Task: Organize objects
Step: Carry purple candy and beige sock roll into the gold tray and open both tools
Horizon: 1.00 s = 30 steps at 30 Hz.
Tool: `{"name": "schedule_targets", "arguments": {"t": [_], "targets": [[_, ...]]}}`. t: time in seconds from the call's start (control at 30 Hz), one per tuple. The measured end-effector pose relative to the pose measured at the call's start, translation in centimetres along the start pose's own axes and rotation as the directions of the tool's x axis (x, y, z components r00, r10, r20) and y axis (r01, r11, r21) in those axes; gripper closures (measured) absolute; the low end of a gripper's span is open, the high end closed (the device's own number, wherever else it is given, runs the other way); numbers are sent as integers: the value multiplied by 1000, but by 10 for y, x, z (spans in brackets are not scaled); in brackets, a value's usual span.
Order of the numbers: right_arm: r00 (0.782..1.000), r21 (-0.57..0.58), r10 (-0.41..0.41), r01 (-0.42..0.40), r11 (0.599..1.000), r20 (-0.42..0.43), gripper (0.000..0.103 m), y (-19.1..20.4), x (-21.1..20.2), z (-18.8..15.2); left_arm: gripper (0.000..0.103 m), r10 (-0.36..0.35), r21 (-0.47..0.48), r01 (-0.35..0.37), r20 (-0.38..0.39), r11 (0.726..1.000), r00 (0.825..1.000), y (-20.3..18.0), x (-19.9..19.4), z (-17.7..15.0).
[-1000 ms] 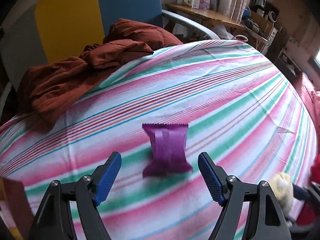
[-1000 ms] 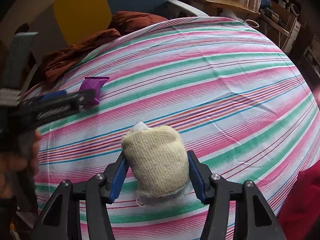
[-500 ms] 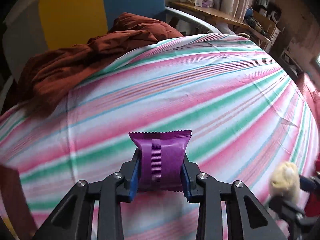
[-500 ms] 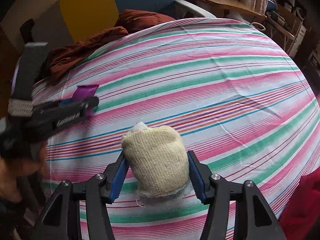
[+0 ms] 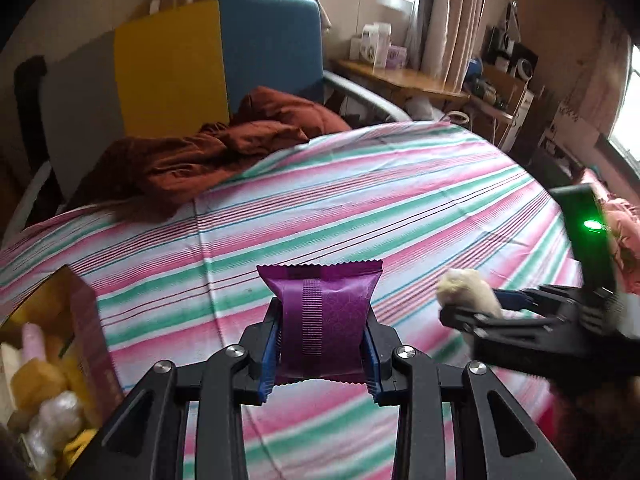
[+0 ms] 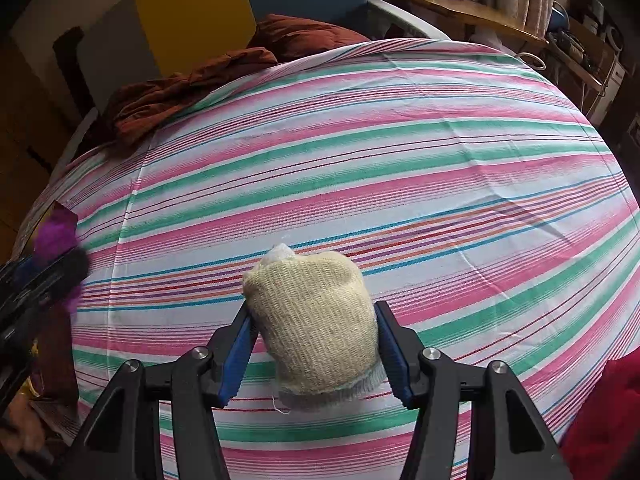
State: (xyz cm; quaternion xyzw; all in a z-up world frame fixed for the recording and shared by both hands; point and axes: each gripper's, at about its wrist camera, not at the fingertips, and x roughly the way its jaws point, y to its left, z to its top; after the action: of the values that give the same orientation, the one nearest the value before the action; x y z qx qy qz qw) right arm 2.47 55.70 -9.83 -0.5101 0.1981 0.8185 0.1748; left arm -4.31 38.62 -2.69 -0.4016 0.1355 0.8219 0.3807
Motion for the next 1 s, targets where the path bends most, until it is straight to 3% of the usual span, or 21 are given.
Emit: {"name": "schedule_targets", "arguments": {"t": [0.4,1.0], "targets": [[996,-20,-84,84,996,-16,45,3,4,-2,68,18,-29,-16,84,999,996,30,-70,-38],[991,-83,-125,120,989,-50,45,19,11,-10,68,48,-155,-34,90,987,995,90,-103,-86]]}}
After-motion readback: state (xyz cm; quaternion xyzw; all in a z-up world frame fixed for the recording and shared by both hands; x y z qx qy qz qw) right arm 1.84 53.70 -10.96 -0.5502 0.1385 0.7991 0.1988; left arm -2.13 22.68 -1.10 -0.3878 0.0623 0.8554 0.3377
